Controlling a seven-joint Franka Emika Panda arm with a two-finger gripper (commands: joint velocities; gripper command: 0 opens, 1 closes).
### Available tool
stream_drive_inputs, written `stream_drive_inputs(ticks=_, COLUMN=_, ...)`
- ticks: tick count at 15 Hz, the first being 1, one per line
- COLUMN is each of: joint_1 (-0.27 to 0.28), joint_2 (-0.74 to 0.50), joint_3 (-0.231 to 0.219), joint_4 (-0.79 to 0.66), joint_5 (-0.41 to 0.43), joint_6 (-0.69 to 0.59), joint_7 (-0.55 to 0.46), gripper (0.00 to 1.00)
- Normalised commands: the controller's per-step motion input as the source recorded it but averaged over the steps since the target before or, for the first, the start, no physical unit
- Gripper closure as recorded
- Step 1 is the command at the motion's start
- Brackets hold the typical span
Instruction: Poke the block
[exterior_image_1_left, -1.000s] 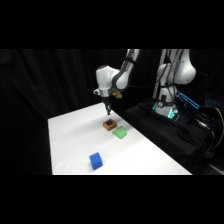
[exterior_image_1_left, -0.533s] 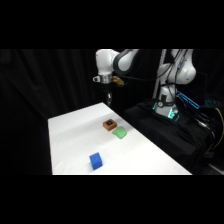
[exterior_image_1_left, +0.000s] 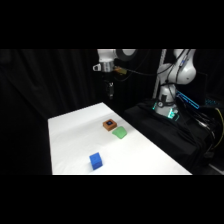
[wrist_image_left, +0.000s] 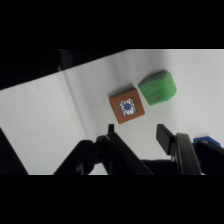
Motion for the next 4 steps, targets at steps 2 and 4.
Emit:
stream_drive_inputs(ticks=2, joint_1=0.047, joint_2=-0.34, joint_3=0.043, joint_4=0.04, joint_5=-0.149, joint_6=-0.32, joint_7=0.03, gripper=0.0)
stream_drive_inputs(ticks=4, joint_1=0.052, joint_2=-0.29, joint_3=0.045, joint_4=0.07, joint_5=-0.132, joint_6=-0.3, joint_7=0.05, gripper=0.0)
